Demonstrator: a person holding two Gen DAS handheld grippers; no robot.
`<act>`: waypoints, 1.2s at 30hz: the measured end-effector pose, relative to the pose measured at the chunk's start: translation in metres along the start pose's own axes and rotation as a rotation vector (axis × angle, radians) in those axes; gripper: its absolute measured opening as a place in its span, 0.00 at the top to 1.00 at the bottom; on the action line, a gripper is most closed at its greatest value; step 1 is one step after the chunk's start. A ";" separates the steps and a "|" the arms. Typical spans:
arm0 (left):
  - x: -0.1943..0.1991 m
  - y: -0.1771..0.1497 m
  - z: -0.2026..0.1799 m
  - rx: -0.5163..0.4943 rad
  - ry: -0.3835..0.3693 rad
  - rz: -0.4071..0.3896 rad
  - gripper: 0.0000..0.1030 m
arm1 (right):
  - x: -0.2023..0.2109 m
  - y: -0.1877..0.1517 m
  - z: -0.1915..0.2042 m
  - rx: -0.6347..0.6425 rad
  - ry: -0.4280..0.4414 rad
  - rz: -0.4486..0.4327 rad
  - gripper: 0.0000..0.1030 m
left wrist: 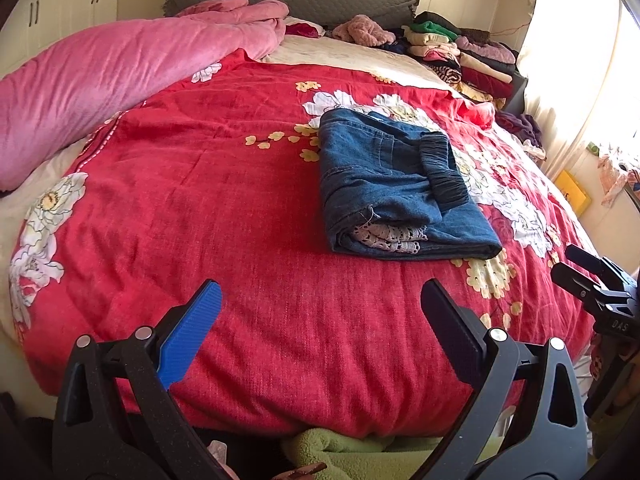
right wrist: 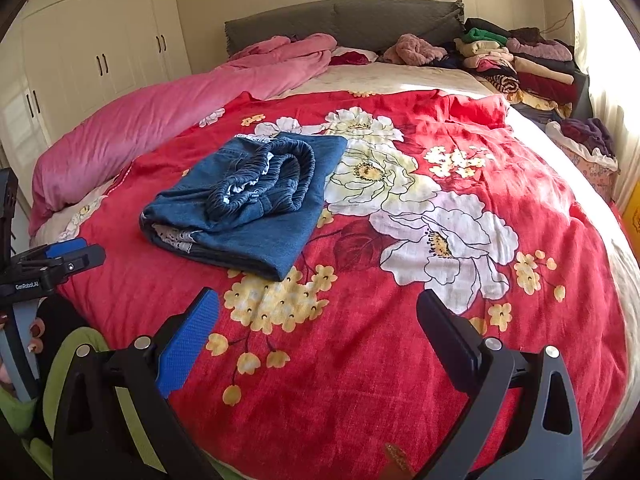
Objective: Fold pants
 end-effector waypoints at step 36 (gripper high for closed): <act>-0.002 -0.002 -0.001 -0.001 0.008 0.013 0.09 | -0.001 0.000 0.001 0.006 -0.004 -0.003 0.04</act>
Point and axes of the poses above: each gripper's, at about its wrist camera, not at the fingertips, and x roughly against the way its jaws point, z to its left, y to its top, the point moved 9 cm from there along -x, roughly the way its jaws point, and after that the axes turned 13 degrees about -y, right-handed, at the moved point
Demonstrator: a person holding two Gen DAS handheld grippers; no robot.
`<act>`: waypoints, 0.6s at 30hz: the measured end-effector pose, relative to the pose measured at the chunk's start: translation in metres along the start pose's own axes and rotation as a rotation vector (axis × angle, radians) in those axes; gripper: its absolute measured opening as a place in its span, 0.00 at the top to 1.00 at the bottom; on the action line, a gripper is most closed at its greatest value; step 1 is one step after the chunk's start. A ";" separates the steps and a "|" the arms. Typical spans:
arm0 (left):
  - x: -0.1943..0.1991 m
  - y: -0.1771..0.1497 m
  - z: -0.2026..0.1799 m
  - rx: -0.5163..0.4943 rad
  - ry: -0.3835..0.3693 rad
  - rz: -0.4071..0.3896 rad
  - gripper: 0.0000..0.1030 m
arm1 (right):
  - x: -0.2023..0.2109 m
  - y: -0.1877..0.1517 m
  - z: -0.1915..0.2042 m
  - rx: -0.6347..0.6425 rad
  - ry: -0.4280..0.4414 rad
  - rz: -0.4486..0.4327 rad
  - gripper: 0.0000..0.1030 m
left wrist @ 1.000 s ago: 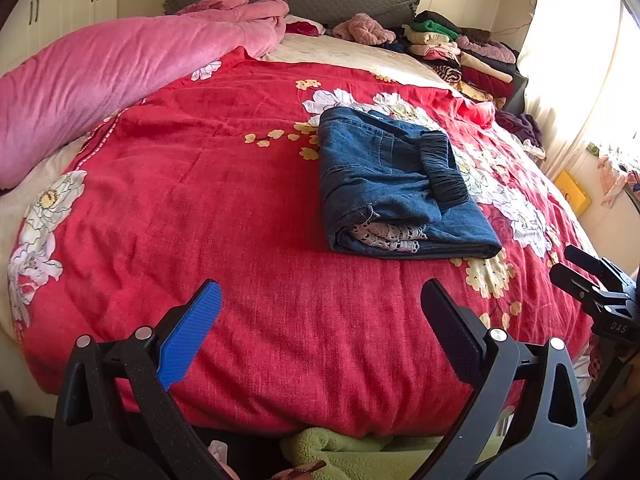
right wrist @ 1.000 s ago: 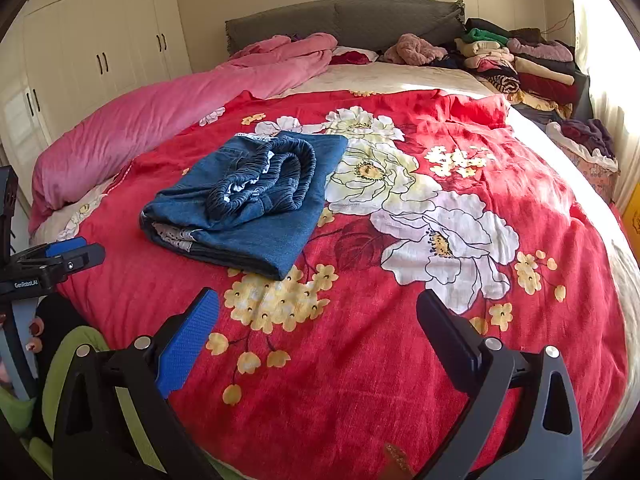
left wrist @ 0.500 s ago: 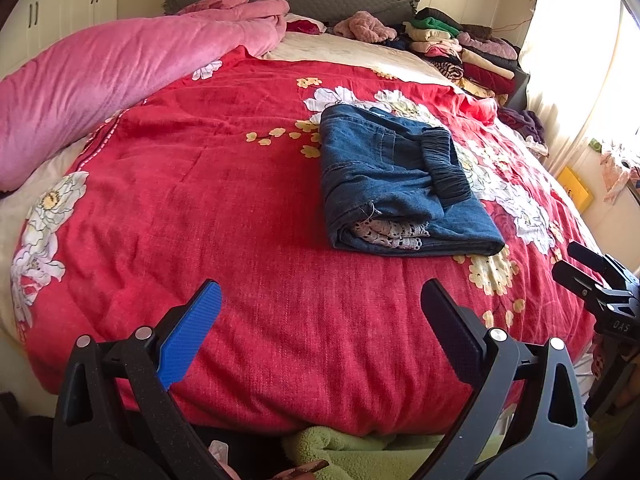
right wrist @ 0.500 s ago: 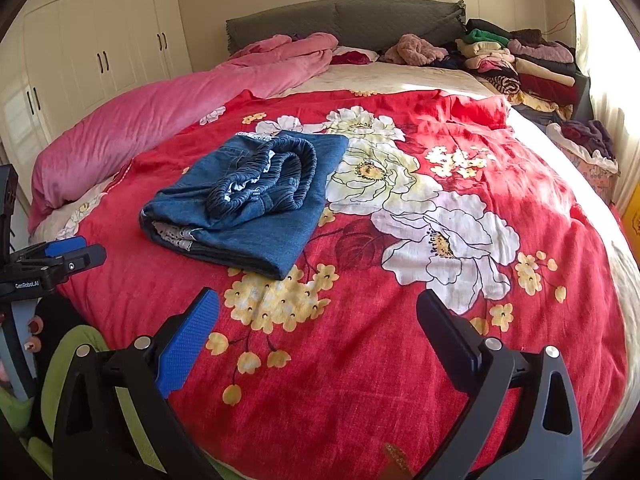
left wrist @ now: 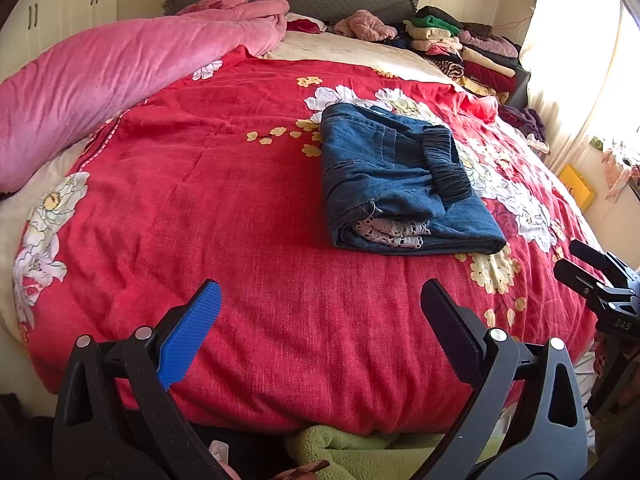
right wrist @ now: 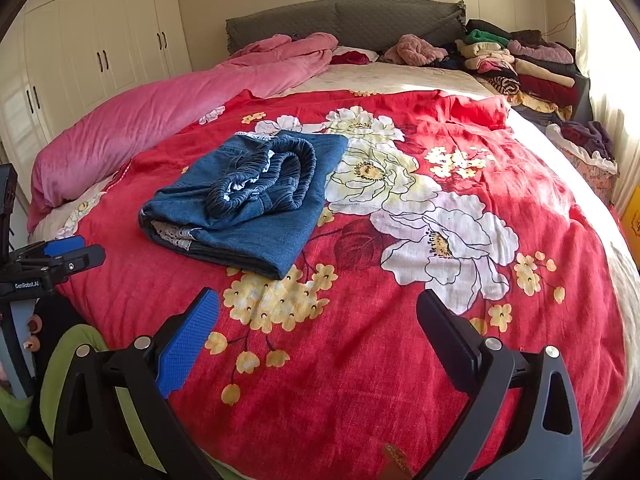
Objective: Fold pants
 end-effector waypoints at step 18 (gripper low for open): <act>0.000 -0.002 0.001 -0.005 0.005 0.008 0.09 | -0.003 -0.002 -0.002 0.000 -0.004 0.008 0.04</act>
Point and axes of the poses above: each gripper's, at about its wrist camera, not at the fingertips, and x roughly against the way its jaws point, z to its left, y to its top, the point moved 9 cm from there along -x, roughly the way its jaws point, and after that the axes turned 13 degrees about -y, right-handed, at the moved point
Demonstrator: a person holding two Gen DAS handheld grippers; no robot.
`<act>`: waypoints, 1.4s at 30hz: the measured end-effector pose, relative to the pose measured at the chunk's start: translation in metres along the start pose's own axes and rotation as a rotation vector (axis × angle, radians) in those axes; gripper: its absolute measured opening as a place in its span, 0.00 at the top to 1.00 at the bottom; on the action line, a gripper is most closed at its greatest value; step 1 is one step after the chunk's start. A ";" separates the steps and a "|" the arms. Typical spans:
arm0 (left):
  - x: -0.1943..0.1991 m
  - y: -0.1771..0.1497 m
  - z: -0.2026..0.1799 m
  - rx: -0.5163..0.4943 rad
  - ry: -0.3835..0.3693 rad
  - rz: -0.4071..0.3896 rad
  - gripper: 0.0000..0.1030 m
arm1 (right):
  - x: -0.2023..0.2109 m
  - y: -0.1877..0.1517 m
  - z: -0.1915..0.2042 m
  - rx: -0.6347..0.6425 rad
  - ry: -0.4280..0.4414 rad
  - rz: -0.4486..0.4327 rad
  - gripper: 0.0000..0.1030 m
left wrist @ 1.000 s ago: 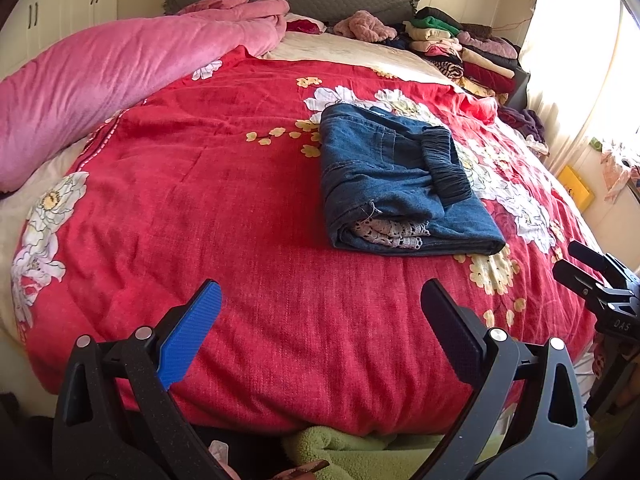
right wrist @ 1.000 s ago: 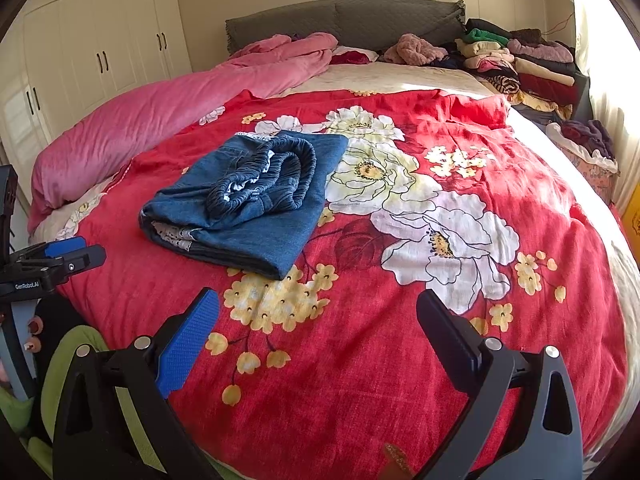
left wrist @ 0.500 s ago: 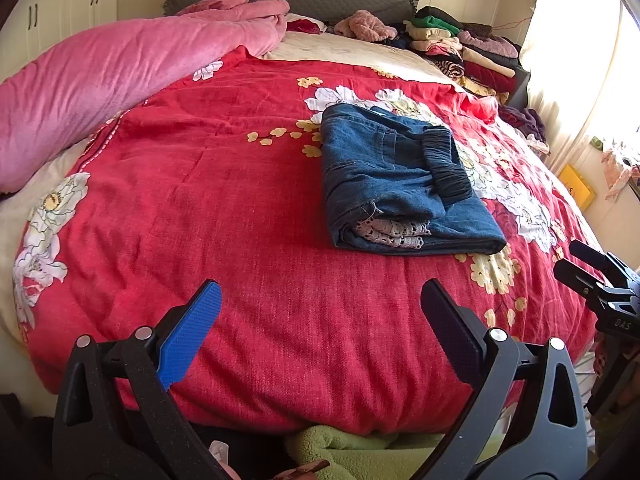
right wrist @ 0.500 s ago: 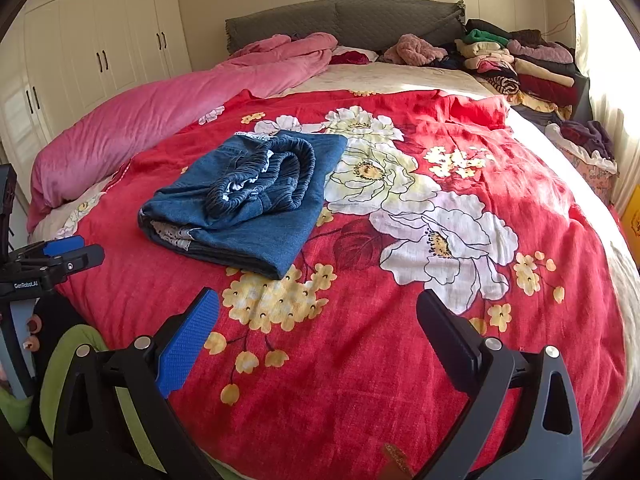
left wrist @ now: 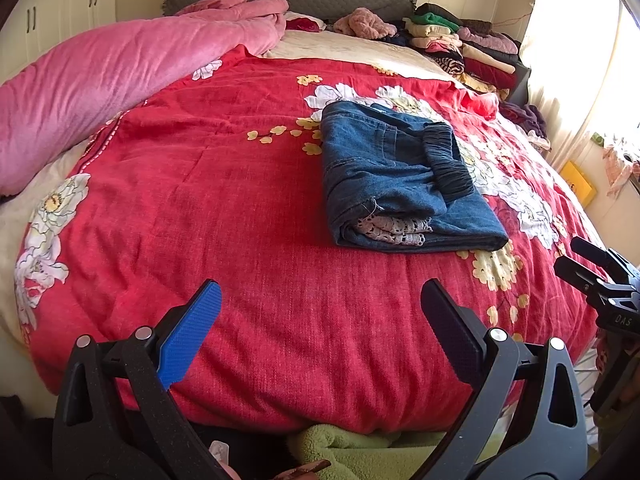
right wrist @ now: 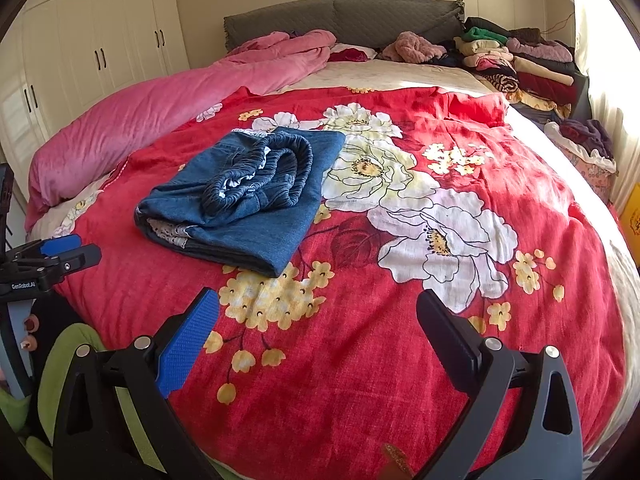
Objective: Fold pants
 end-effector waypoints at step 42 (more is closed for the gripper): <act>-0.036 0.116 0.266 0.128 0.355 0.086 0.09 | -0.118 0.046 -0.323 -0.320 -0.466 0.176 0.04</act>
Point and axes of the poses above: each gripper's, at about its wrist camera, not at the fingertips, and x roughly against the way its jaws point, z to its left, y to its top, the point moved 9 cm from there along -x, roughly the way its jaws point, and after that the axes turned 13 degrees about -y, right-handed, at the moved point
